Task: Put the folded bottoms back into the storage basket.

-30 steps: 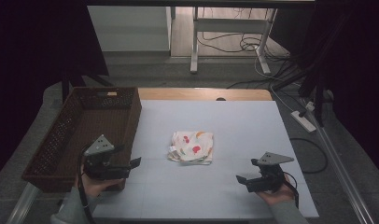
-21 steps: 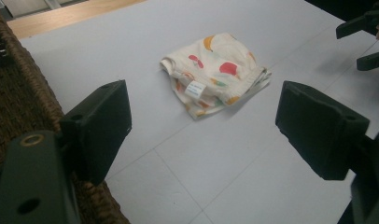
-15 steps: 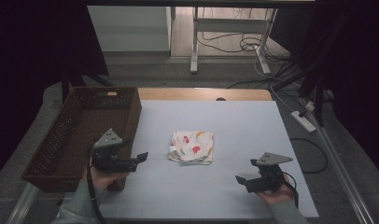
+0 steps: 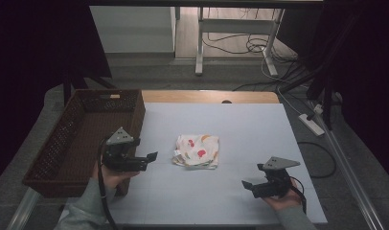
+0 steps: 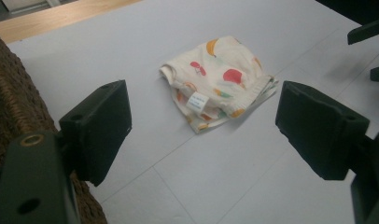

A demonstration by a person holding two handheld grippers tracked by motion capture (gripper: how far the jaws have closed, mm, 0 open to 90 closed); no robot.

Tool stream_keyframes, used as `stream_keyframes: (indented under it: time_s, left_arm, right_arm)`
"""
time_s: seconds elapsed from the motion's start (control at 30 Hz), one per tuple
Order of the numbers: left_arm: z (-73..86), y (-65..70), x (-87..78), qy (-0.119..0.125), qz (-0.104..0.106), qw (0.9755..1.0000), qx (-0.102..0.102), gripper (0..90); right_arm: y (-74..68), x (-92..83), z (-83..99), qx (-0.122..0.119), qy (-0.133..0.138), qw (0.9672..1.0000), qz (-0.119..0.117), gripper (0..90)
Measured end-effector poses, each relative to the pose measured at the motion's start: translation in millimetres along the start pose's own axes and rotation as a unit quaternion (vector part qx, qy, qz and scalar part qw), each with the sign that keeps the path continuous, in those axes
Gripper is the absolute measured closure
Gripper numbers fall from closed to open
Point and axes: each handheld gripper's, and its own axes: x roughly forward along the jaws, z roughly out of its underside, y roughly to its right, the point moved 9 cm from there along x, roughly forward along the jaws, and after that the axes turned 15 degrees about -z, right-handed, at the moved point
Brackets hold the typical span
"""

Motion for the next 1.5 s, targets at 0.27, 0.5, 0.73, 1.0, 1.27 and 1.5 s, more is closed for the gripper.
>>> stream_keyframes:
  time_s: [0.27,0.5,0.73,1.0,1.27,1.5]
  left_arm:
    - [-4.7,0.8,5.9,-0.001,0.001,1.0000,-0.003,17.6]
    - [-6.6,-0.1,11.5,-0.007,-0.002,1.0000,-0.005,17.7]
    - [-12.0,0.8,17.6,-0.011,-0.004,0.9999,-0.002,17.6]
    - [-17.9,4.9,24.6,-0.019,-0.007,0.9998,0.006,17.4]
    - [-22.6,9.2,32.3,-0.024,-0.005,0.9997,0.008,17.2]
    - [-23.2,9.6,40.5,-0.030,-0.007,0.9995,0.006,17.2]
  right_arm:
    - [0.0,0.4,0.4,0.000,-0.001,1.0000,0.001,10.0]
    - [0.1,0.5,0.6,0.000,-0.002,1.0000,0.002,10.0]
    - [-0.3,0.6,0.5,0.000,-0.002,1.0000,-0.001,10.0]
    - [-0.6,0.8,0.6,-0.001,-0.002,1.0000,-0.001,10.0]
    - [-0.3,0.9,0.8,0.000,-0.002,1.0000,0.000,10.0]
    - [-0.2,1.3,1.3,0.000,-0.004,1.0000,0.000,10.0]
